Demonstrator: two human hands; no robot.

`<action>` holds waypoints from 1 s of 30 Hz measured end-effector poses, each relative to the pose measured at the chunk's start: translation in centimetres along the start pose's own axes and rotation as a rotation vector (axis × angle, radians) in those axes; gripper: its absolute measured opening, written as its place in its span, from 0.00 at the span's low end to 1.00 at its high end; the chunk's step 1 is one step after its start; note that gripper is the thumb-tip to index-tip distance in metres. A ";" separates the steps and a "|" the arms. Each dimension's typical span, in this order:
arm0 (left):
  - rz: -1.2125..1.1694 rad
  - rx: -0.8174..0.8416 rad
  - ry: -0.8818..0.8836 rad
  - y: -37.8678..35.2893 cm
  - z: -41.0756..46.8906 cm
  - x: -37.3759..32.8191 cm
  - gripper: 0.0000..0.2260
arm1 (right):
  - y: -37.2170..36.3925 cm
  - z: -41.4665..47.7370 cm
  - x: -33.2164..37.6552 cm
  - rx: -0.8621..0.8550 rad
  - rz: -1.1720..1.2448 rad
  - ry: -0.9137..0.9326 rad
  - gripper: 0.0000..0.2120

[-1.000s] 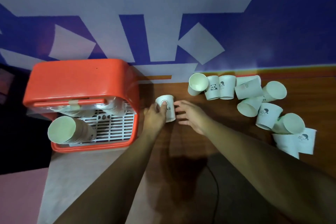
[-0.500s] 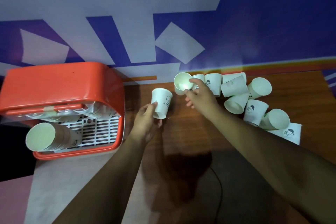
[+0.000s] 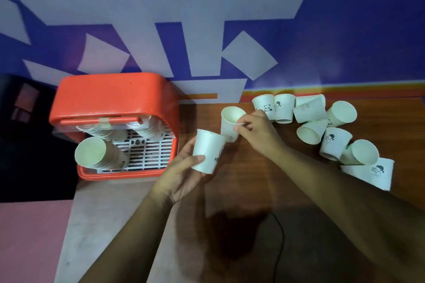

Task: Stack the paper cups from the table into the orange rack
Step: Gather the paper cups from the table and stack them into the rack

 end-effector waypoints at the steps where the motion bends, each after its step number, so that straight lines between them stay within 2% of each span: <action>1: -0.003 0.023 -0.005 0.2 -0.9 -0.6 0.38 | -0.1 -1.2 0.6 0.028 0.047 0.004 0.02; 4: 0.024 -0.001 -0.040 1.4 -3.3 -2.3 0.36 | -0.9 -4.9 3.2 0.111 0.097 0.026 0.02; 9: 0.218 -0.130 -0.150 3.6 -6.3 -4.9 0.34 | -3.5 -8.9 8.2 0.168 0.207 0.029 0.08; 13: 0.341 -0.181 -0.240 5.2 -8.1 -6.9 0.28 | -5.8 -9.9 11.2 0.156 0.202 0.037 0.05; 16: 0.444 -0.235 -0.294 6.3 -9.3 -8.4 0.32 | -7.0 -10.1 12.6 0.153 0.180 0.025 0.06; 21: 0.716 -0.315 -0.377 9.4 -9.8 -9.4 0.26 | -8.3 -10.3 13.1 0.081 0.151 0.021 0.07; 25: 0.831 -0.377 -0.471 10.8 -8.7 -9.0 0.28 | -8.8 -10.3 12.8 -0.019 0.140 0.034 0.08; 30: 0.990 -0.490 -0.493 12.0 -6.1 -8.1 0.30 | -9.2 -9.8 12.0 -0.069 0.116 0.030 0.08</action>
Point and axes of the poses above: each hand's wrist, its own z-axis towards the middle knuckle, its own y-axis out of the back of the hand, x = y × z, the point moved 4 cm from there along z, towards the middle knuckle, and after that the axes turned 9 degrees about -y, right-handed, at the moved point
